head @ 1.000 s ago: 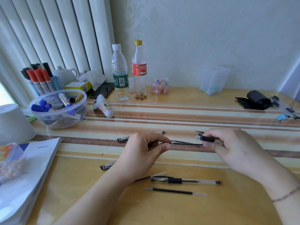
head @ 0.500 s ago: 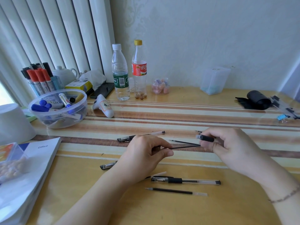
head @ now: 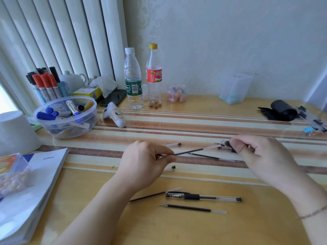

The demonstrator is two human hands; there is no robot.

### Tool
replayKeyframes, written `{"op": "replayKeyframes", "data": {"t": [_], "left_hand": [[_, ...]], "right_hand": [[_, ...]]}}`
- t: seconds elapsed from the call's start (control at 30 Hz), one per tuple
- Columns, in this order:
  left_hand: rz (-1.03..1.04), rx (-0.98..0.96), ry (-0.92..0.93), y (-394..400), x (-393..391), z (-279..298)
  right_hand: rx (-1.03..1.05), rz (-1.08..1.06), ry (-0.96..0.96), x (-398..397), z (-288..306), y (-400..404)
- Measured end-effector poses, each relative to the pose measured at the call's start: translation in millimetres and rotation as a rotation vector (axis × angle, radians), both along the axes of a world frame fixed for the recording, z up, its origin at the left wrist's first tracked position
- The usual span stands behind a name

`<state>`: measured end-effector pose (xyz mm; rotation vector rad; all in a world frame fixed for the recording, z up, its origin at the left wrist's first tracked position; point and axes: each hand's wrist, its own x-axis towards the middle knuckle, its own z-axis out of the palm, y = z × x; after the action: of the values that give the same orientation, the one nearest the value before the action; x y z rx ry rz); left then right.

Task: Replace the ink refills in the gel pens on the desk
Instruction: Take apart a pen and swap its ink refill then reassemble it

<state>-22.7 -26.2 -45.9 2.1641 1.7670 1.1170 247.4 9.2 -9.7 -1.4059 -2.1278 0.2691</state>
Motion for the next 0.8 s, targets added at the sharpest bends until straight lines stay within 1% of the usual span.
{"op": "replayKeyframes", "data": {"t": [0.03,0.07,0.13,0.27,0.43,0.57,0.8], "left_hand": [[0.013,0.006,-0.014,0.4,-1.2,0.3],[0.023,0.011,-0.023,0.9,-2.0,0.4],[0.028,0.014,-0.029,1.0,-2.0,0.0],[0.025,0.007,-0.011,1.8,-1.5,-2.0],[0.048,0.000,-0.025,2.8,-2.5,-2.7],[0.036,-0.010,-0.002,2.0,-2.1,-2.2],[0.026,-0.012,-0.003,1.9,-1.4,-2.5]], "right_hand": [[0.045,-0.021,-0.054,0.2,-1.2,0.5],[0.074,-0.034,-0.068,0.2,-3.1,1.6],[0.064,-0.046,-0.037,-2.5,-3.6,1.6],[0.045,0.019,-0.024,-4.3,-4.3,0.7],[0.068,-0.008,-0.014,-1.1,-6.7,3.4],[0.051,0.021,0.005,-0.7,-6.8,2.1],[0.049,0.012,-0.032,0.4,-3.6,0.4]]}}
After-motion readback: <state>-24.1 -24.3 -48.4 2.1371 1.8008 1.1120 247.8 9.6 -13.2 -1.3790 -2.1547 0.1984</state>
